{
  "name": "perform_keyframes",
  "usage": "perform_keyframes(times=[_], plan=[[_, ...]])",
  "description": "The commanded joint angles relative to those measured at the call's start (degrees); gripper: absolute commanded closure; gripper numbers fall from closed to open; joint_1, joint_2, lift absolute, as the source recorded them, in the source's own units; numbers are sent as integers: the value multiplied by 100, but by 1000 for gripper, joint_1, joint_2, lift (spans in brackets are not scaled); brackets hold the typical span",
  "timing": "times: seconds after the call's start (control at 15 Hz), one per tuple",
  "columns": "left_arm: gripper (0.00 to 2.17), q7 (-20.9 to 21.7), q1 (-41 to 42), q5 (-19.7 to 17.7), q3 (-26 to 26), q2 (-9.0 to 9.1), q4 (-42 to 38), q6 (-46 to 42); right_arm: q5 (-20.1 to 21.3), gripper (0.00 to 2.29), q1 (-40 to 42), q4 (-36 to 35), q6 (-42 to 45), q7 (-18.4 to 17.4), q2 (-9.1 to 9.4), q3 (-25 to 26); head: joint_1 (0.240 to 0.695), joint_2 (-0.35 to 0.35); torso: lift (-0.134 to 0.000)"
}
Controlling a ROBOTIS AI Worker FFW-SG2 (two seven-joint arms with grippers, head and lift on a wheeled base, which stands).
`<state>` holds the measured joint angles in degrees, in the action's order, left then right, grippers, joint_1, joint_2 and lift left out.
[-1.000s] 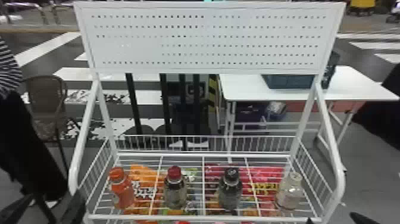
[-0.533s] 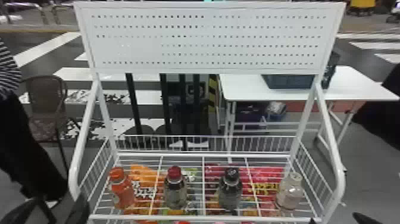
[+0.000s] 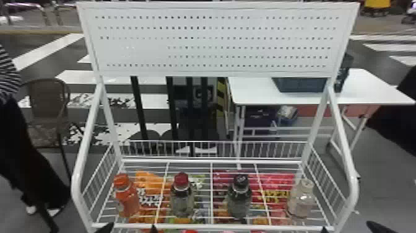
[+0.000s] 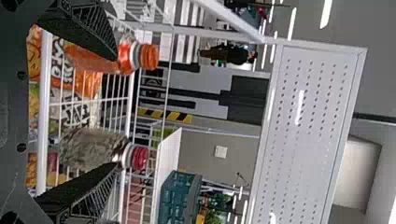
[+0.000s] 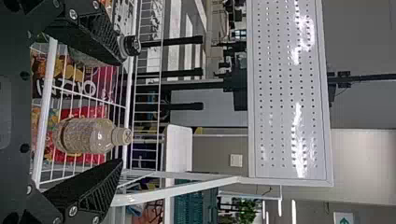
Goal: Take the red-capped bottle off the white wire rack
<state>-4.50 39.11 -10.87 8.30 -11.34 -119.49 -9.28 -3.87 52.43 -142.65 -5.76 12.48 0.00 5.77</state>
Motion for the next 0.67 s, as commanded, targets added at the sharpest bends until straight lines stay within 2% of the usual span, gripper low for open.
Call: perform_keyframes(times=[0.0,0.33,0.6], plan=[[83,-121,-342,191,418,-18,436,-43,0,151,-13,0,0,0,5,-14,499,0,0],[83,-455,-1318,437,1042,0,1446,-96,53,151,-31,53,-18,0,5,-58,499,0,0],[83,-640,-2039,551,1288,53,2114,-78,53,151,-31,44,0,0,5,-58,499,0,0]])
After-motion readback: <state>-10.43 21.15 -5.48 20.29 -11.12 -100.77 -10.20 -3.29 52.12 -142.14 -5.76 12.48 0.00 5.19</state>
